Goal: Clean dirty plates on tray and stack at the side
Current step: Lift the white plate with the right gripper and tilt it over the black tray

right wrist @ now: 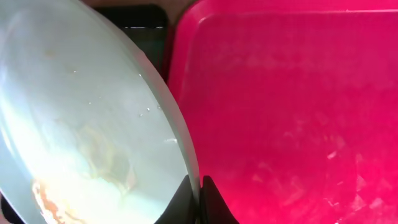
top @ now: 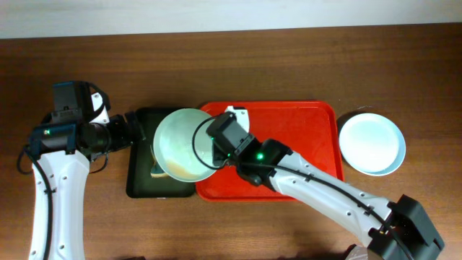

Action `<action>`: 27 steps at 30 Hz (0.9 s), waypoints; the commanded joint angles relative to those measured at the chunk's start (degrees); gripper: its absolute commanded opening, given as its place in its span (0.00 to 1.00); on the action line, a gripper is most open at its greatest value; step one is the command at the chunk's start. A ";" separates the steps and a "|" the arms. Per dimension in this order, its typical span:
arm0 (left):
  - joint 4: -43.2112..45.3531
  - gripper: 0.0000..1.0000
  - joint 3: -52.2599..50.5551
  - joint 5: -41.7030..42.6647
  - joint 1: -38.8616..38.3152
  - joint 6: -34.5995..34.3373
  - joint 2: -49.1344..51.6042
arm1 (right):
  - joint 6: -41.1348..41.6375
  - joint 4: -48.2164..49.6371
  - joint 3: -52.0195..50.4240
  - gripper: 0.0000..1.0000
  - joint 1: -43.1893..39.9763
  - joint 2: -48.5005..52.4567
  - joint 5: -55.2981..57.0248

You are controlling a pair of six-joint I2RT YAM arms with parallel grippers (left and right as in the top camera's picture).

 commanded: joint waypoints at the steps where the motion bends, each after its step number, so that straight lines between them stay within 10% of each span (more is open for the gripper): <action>1: -0.09 0.99 0.31 0.42 0.20 -0.35 -0.44 | 2.32 1.29 1.18 0.04 1.97 1.01 3.04; 11: 2.73 0.99 1.09 0.90 0.76 -2.08 -0.46 | 2.62 4.79 1.18 0.04 3.91 3.28 2.32; 17: -1.95 0.99 5.95 1.09 15.28 -4.26 -0.50 | 1.44 8.41 1.20 0.04 4.11 3.28 7.19; 27: -4.57 0.99 5.92 1.03 20.06 -4.24 -0.39 | -14.78 15.63 1.20 0.04 4.07 3.28 18.01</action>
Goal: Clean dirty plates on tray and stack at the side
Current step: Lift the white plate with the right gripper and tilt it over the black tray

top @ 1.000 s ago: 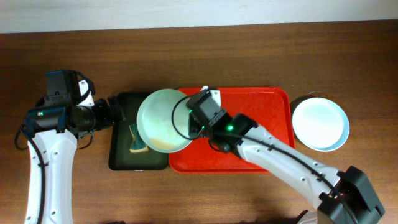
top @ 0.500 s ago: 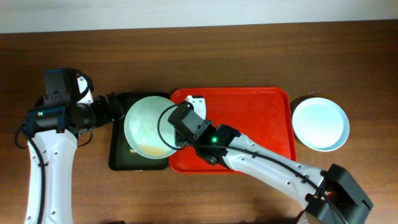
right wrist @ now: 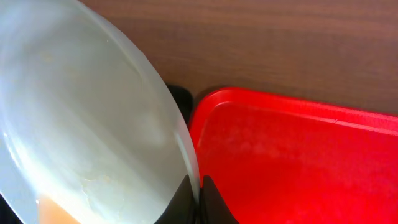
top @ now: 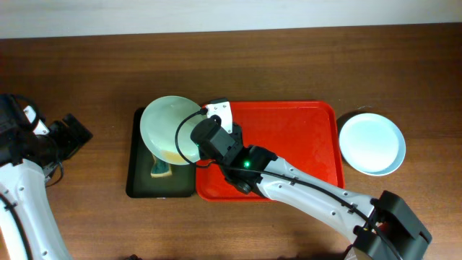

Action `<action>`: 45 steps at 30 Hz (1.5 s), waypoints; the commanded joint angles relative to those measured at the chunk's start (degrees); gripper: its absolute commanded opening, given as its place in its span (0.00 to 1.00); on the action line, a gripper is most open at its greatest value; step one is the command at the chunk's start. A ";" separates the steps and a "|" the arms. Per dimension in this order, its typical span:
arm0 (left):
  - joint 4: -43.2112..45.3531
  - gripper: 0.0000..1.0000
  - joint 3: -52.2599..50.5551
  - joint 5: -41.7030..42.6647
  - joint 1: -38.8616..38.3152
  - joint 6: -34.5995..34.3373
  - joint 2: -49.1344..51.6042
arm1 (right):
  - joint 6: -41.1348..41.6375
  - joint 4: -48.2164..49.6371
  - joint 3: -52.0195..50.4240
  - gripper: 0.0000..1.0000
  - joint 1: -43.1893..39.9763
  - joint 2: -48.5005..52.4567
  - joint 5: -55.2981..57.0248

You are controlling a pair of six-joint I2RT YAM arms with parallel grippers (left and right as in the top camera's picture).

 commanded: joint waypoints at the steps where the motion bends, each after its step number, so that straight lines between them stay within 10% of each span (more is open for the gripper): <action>1: -0.04 0.99 0.87 0.39 0.24 -0.55 -0.39 | -4.39 1.40 1.07 0.04 0.28 0.17 4.52; 22: -0.04 0.99 0.87 0.37 0.24 -0.55 -0.39 | -32.26 19.32 1.09 0.04 1.09 -0.90 4.55; 37: -0.04 0.99 0.87 0.37 0.24 -0.55 -0.39 | -83.10 44.02 1.29 0.04 15.80 -3.26 30.56; 45: -0.04 0.99 0.87 0.37 0.24 -0.55 -0.39 | -85.64 48.17 1.29 0.04 16.48 -3.26 34.23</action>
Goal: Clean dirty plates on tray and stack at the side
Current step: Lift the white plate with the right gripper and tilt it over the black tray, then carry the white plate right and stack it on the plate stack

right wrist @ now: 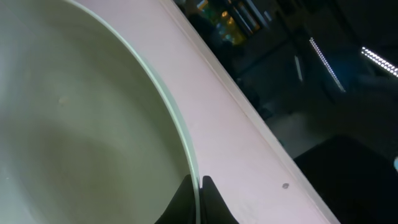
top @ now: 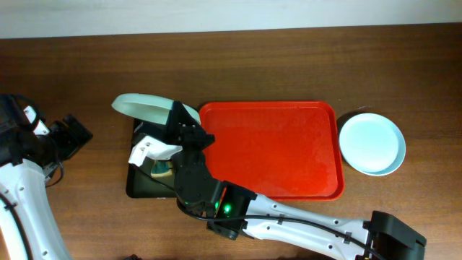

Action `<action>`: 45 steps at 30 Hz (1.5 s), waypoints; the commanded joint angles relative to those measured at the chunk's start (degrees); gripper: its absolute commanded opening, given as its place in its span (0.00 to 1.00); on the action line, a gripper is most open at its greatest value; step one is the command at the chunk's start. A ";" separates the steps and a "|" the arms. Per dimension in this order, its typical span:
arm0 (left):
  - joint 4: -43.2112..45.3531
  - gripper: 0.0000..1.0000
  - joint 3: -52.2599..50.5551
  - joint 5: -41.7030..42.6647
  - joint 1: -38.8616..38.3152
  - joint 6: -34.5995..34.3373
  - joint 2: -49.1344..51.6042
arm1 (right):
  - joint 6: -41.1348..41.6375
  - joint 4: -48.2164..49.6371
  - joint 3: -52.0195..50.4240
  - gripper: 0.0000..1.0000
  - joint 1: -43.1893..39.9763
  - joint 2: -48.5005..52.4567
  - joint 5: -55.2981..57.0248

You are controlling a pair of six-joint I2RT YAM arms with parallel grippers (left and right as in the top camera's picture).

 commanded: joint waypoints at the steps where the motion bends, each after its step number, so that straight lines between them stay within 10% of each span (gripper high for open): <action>1: 0.11 0.99 0.87 0.39 0.24 -0.55 -0.39 | -0.37 0.55 1.20 0.04 0.20 -1.84 1.90; 16: 0.11 0.99 0.87 0.37 0.24 -0.55 -0.39 | 3.52 -0.37 1.20 0.04 0.20 -1.81 4.02; 23: 0.11 0.99 0.87 0.39 0.24 -0.55 -0.39 | 47.54 -29.31 1.18 0.04 -3.52 -1.81 2.34; 28: 0.11 0.99 0.87 0.37 0.24 -0.55 -0.39 | 84.70 -50.80 1.18 0.04 -10.25 -1.81 -24.94; 45: 0.11 0.99 0.87 0.39 0.24 -0.55 -0.39 | 89.00 -65.00 1.18 0.04 -42.25 -1.84 -74.86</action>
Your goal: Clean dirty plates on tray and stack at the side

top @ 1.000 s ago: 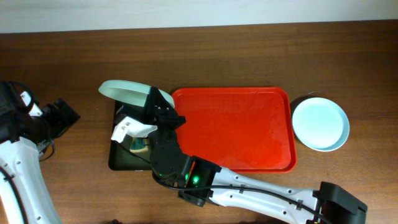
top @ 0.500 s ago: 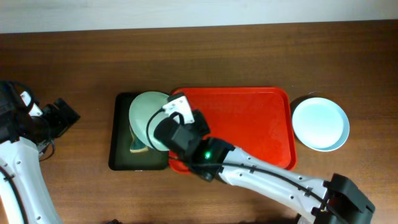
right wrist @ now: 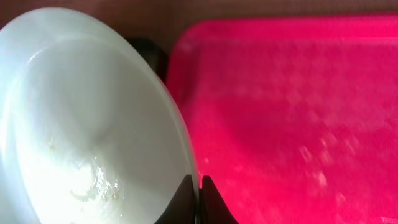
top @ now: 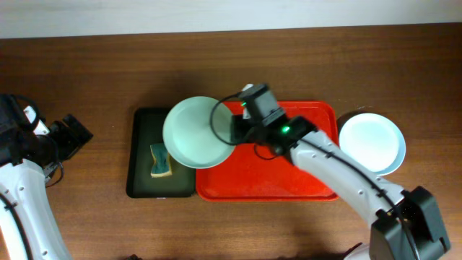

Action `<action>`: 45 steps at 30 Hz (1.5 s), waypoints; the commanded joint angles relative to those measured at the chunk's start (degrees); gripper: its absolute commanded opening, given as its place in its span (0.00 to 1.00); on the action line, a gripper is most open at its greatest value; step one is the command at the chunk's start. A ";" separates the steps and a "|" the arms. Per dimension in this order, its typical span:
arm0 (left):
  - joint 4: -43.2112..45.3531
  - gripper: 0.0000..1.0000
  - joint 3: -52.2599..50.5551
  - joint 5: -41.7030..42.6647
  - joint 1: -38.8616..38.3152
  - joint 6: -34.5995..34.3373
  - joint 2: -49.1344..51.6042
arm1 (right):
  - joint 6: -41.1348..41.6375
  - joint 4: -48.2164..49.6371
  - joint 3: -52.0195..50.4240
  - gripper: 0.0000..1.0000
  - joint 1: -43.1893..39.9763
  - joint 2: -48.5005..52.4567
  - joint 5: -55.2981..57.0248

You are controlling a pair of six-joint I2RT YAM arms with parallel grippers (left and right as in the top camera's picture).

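My right gripper (top: 232, 130) (right wrist: 199, 186) is shut on the rim of a pale green plate (top: 196, 133) (right wrist: 87, 118). The plate lies face up over the seam between the black bin (top: 142, 162) and the red tray (top: 289, 170). A thin smear of residue shows near its middle in the right wrist view. A yellow and blue sponge (top: 160, 160) lies in the bin beside the plate. A clean white plate (top: 372, 143) sits on the table right of the tray. My left arm (top: 36, 155) is at the far left edge, its gripper out of view.
The red tray (right wrist: 292, 112) is bare except for faint wet marks. The black bin stands against the tray's left side. Brown table surface surrounds both, with the white plate close to the tray's right edge.
The plate was tipped up on edge over the bin's far left corner. It is now level and face up, further right over the bin and tray seam. My right arm swung back over the tray.
The plate was held tilted over the bin with food smears, my left gripper close beside it. Then my left arm was back at the table's left edge. The plate stood on edge above the bin, and now lies level with only a faint smear.
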 commanded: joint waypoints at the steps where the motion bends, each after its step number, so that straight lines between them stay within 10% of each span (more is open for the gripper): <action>1: 0.11 0.99 0.87 0.37 0.24 -0.55 -0.39 | 0.63 -7.43 0.44 0.04 -9.70 -0.96 -8.72; 11: 0.11 0.99 0.87 0.39 0.24 -0.55 -0.39 | -6.84 -27.93 0.44 0.04 -44.54 -0.96 -17.68; 22: 0.11 0.99 0.87 0.39 0.24 -0.55 -0.39 | -7.76 -36.15 0.44 0.04 -69.24 -0.96 2.64; 36: 0.11 0.99 0.87 0.39 0.24 -0.55 -0.39 | -7.15 -28.83 -4.00 0.05 -67.41 -0.96 9.75; 45: 0.11 0.99 0.87 0.39 0.24 -0.55 -0.39 | -19.61 -29.68 -4.17 0.44 -64.81 -0.96 2.05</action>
